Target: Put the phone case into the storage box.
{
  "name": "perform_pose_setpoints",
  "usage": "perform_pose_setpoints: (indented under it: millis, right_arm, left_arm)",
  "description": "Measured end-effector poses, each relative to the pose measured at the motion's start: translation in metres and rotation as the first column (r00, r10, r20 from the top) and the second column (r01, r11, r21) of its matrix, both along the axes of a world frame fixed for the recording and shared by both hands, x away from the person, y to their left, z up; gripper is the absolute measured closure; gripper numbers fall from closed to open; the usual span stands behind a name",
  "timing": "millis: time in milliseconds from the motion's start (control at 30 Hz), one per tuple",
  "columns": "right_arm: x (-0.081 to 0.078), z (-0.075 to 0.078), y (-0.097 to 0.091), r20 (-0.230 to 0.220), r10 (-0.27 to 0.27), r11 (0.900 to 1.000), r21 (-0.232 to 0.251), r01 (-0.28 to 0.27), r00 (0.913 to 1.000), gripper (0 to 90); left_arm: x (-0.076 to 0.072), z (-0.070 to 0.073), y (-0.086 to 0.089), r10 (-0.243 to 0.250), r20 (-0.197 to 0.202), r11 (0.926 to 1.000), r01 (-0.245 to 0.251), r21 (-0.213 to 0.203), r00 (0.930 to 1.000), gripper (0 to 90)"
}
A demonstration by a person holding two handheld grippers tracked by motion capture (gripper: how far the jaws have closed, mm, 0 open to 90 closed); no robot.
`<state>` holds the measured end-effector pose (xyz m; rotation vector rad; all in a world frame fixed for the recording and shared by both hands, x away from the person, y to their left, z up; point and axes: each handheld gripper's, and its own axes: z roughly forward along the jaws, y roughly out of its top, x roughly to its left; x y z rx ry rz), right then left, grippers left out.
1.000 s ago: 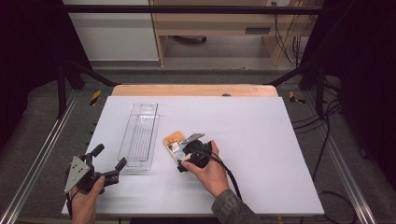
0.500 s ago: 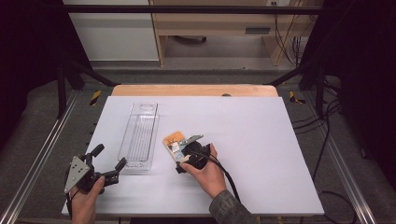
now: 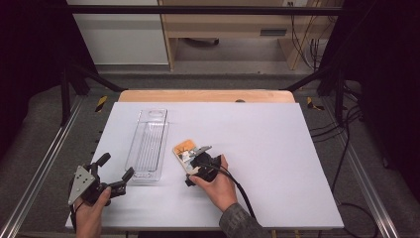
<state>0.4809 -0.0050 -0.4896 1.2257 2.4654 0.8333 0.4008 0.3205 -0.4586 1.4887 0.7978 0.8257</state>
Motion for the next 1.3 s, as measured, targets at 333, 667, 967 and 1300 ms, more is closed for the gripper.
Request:
perform_pose_setpoints:
  millis: [333,667,967,1300]
  right_arm:
    - [-0.002,-0.003,-0.005,0.006,-0.013,0.9994,0.031,0.013,0.9999,10.2]
    - [-0.001,-0.001,-0.012,0.018,0.026,0.9985,0.047,-0.027,0.9995,13.1]
    - [-0.004,0.007,-0.026,0.058,0.048,0.9967,0.062,-0.051,0.9972,13.1]
    - [-0.001,0.027,-0.056,0.058,0.052,0.9965,0.063,-0.055,0.9970,13.0]
  left_arm:
    - [0.000,0.001,0.001,0.000,0.003,1.0000,0.000,0.004,1.0000,2.7]
    - [-0.001,0.003,0.002,0.000,0.010,1.0000,0.000,-0.003,1.0000,2.7]
    - [-0.002,0.006,-0.001,-0.010,0.015,1.0000,0.010,-0.002,0.9998,2.7]
    - [-0.008,0.016,-0.014,-0.037,0.036,0.9983,0.036,0.046,0.9987,2.4]
